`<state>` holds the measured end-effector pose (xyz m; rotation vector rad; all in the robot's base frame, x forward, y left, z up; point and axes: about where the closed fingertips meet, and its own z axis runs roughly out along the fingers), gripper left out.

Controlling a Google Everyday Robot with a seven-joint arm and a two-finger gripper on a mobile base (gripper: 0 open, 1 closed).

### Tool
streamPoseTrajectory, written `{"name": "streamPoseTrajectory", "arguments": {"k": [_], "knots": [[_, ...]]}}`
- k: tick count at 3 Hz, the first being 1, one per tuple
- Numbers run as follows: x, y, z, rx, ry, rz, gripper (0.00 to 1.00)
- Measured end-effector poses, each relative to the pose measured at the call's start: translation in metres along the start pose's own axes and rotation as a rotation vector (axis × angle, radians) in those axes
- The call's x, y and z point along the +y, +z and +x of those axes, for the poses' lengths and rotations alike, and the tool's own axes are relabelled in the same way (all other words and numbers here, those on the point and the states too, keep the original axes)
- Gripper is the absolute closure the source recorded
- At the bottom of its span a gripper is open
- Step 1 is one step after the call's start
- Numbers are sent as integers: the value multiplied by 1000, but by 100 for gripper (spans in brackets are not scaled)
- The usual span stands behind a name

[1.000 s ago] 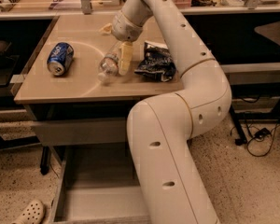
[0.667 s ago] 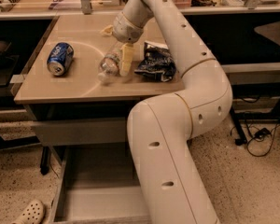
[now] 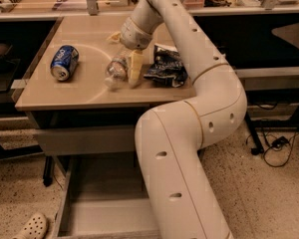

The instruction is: Place water bottle into middle drawer

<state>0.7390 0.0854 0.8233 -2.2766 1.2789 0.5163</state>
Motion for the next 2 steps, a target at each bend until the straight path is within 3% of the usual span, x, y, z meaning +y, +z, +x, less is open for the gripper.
{"name": "streamPoseTrajectory", "arguments": {"k": [2], "knots": [[0, 0, 0, 0, 0, 0, 42]]}}
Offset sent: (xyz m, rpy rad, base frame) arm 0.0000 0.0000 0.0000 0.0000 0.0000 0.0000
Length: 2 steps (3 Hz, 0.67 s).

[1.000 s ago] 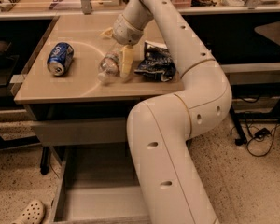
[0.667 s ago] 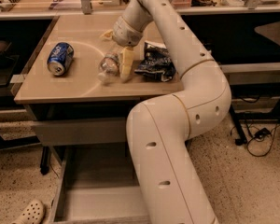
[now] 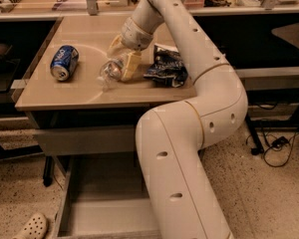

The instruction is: Place water bottle into middle drawer

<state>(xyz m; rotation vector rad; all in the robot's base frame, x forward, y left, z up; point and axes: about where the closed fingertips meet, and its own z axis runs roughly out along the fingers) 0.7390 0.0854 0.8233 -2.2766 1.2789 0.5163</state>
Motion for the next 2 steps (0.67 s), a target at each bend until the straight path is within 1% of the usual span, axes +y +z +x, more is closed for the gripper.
{"name": "streamPoseTrajectory", "arguments": {"k": [2], "knots": [[0, 0, 0, 0, 0, 0, 89]]}}
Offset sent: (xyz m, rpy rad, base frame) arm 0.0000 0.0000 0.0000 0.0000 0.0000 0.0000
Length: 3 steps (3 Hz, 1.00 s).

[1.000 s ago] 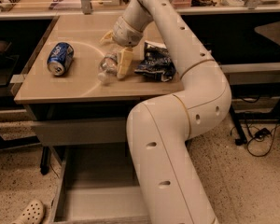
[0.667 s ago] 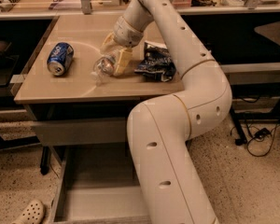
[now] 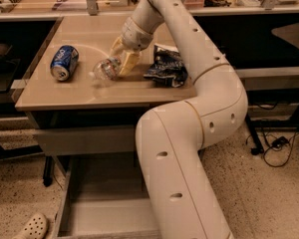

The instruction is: Place water bottle into middle drawer

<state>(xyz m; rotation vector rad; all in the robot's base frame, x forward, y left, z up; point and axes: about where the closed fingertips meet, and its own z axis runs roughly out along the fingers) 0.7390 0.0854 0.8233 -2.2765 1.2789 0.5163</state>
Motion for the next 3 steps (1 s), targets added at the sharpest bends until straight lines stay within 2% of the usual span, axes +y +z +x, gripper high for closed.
{"name": "streamPoseTrajectory", "arguments": {"k": [1, 2, 3], "knots": [[0, 0, 0, 0, 0, 0, 100], [-11, 1, -1, -4, 10, 40, 100], [-9, -13, -7, -32, 73, 63, 100]]}}
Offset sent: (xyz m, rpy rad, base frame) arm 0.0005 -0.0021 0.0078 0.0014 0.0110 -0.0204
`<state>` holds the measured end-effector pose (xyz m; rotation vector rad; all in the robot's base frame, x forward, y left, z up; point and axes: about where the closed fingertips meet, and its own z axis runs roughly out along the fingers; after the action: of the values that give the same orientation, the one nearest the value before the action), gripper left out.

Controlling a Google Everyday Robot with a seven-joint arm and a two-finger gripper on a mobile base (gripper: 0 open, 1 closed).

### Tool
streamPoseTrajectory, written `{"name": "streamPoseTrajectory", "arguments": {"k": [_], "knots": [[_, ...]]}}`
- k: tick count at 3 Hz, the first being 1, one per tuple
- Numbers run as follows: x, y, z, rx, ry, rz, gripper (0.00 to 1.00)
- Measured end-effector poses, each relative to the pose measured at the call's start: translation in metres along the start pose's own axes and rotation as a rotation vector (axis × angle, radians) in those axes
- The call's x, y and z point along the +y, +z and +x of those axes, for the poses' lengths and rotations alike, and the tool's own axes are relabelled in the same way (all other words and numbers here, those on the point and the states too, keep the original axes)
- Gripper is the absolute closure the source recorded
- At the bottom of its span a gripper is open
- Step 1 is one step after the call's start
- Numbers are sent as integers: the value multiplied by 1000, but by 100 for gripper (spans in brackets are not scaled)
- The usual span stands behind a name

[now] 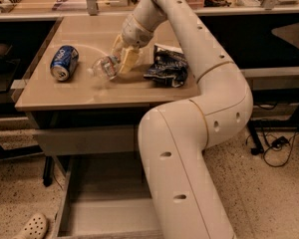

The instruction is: Place water bottle into middle drawer

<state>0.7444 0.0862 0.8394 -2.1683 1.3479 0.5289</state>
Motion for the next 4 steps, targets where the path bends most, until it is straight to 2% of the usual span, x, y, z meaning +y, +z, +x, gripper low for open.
{"name": "streamPoseTrajectory", "arguments": {"k": [1, 2, 3, 4], "knots": [[9, -10, -2, -17, 94, -8, 100], [9, -6, -3, -40, 166, 3, 100], [7, -4, -3, -39, 168, 6, 100], [17, -9, -4, -19, 190, -9, 100]]}}
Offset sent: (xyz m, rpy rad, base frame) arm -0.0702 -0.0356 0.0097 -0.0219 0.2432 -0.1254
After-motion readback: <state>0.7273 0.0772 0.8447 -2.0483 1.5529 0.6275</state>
